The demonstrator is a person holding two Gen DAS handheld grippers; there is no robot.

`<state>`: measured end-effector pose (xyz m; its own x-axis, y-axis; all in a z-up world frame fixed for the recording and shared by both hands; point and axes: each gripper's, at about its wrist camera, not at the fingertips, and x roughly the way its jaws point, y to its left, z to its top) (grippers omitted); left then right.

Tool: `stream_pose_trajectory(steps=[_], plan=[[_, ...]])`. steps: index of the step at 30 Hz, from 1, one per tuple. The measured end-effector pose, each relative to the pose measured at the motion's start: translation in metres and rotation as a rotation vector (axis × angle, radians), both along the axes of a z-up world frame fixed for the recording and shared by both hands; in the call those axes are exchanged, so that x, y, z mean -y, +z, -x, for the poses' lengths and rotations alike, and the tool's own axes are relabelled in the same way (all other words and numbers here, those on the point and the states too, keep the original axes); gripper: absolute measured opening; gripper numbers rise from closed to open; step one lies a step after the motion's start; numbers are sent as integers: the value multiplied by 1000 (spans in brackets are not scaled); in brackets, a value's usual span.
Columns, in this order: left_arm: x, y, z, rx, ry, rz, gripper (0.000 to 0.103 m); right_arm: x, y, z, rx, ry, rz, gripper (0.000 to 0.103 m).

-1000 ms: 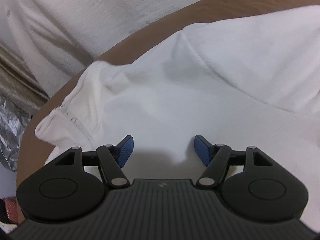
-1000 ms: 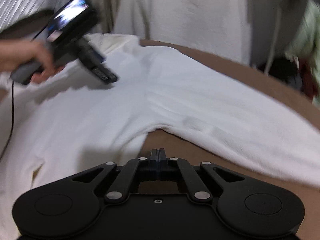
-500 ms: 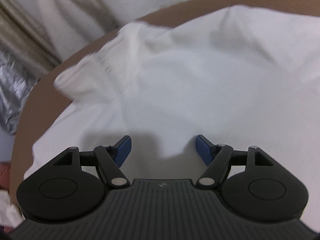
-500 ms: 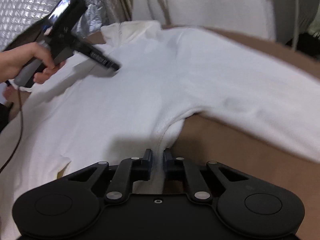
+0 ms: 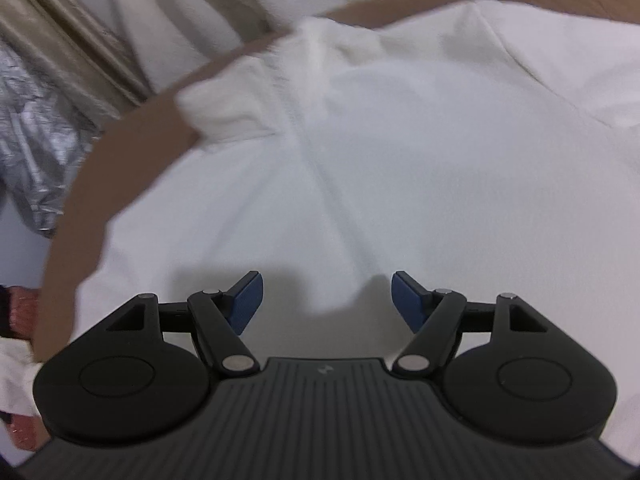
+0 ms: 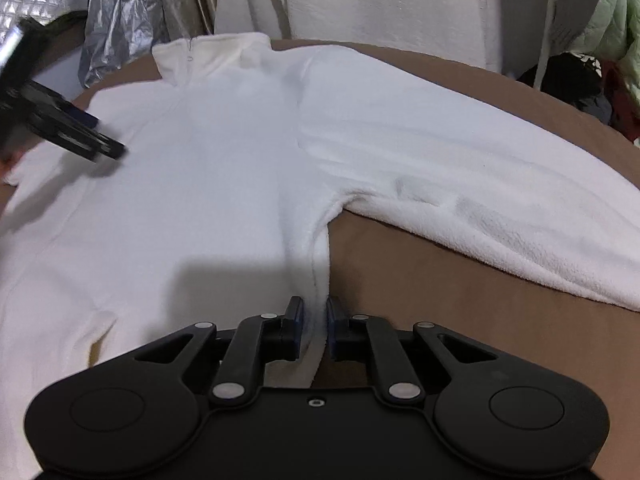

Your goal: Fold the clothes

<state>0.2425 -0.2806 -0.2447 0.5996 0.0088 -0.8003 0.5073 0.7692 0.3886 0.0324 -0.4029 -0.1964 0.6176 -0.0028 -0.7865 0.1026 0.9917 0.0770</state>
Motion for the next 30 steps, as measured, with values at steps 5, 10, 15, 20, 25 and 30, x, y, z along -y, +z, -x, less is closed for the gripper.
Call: stream_pose_trajectory(steps=[5, 10, 15, 20, 25, 30], plan=[[-71, 22, -8, 115, 64, 6, 71, -27, 13, 0, -9, 0, 240, 17], [-147, 40, -14, 151, 121, -20, 71, -9, 26, 8, 32, -51, 279, 22], [-202, 91, 2, 232, 135, -3, 73, -6, 43, 2, 44, -64, 57, 25], [-244, 142, 19, 255, 114, -1, 77, -49, 87, -17, 48, 79, 38, 25], [-265, 168, 24, 295, 22, -91, 85, -106, 154, -60, 18, 266, 194, 40], [-281, 167, -11, 281, 48, 26, 85, -166, 197, -110, -97, 249, 350, 47]])
